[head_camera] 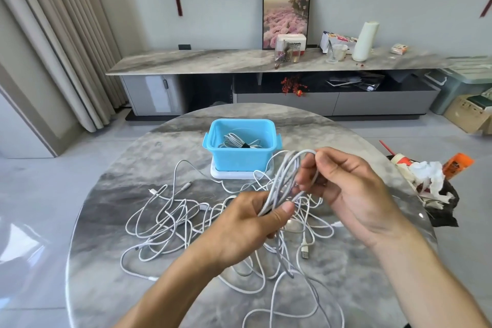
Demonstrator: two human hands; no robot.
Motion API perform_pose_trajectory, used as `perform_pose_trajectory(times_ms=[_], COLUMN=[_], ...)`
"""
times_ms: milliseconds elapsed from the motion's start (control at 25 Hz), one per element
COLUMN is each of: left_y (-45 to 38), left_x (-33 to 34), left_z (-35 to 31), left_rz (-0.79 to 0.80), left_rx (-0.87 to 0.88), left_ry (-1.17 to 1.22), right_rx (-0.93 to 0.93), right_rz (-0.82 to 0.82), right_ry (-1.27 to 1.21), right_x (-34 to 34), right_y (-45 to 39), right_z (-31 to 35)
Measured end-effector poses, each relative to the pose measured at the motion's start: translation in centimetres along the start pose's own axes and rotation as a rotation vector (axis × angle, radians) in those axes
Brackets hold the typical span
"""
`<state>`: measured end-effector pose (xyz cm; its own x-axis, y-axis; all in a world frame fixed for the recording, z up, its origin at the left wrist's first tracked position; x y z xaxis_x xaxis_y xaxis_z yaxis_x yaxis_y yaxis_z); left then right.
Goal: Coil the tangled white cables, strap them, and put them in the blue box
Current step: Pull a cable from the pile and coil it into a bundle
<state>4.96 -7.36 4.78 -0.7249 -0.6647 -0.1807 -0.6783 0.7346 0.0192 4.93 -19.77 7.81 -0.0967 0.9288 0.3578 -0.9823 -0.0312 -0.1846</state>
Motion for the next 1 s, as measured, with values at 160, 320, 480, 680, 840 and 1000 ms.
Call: perform_pose_trajectory(times_ms=[160, 320, 480, 680, 840, 1000], left_y=[0.0, 0.0, 0.0, 0.0, -0.3, -0.4], left_x=[0.0, 1.7, 2.4, 2.3, 2.2, 3.7], left_z=[1.2, 1.2, 1.4, 2.3, 2.2, 2.7], left_rz=[-0.019, 0.047, 0.073, 0.018, 0.050, 0.141], left_rx=[-0.073, -0.102, -0.115, -0.167, -0.102, -0.106], left_ry=[0.037, 0.171, 0.230, 0.298, 0.301, 0.298], right_rx=[-0.288, -0.530, -0.519, -0.363, 0.012, 0.254], right_rz=[-0.155, -0.284, -0.317, -0.340, -0.358, -0.137], right_ry=[0.955, 1.231, 1.187, 0.865, 0.167, -0.424], right_x=[-0.8, 0.4, 0.2, -1.3, -2.3, 1.1], right_y=[0.7, 2.1, 1.9, 1.2, 0.3, 0.0], right_z=[2.7, 4.1, 3.9, 2.3, -2.3, -5.1])
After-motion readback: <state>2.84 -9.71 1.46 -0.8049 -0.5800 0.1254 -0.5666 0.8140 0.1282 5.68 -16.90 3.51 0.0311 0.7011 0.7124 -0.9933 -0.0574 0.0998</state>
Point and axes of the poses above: each hand's wrist, its own y-axis away from the middle knuckle, its own x-axis out of the palm, z = x × y, the point moved 10 cm from there along -y, towards the middle knuckle, and after that the axes turned 6 degrees about z, right-handed, at the moved point
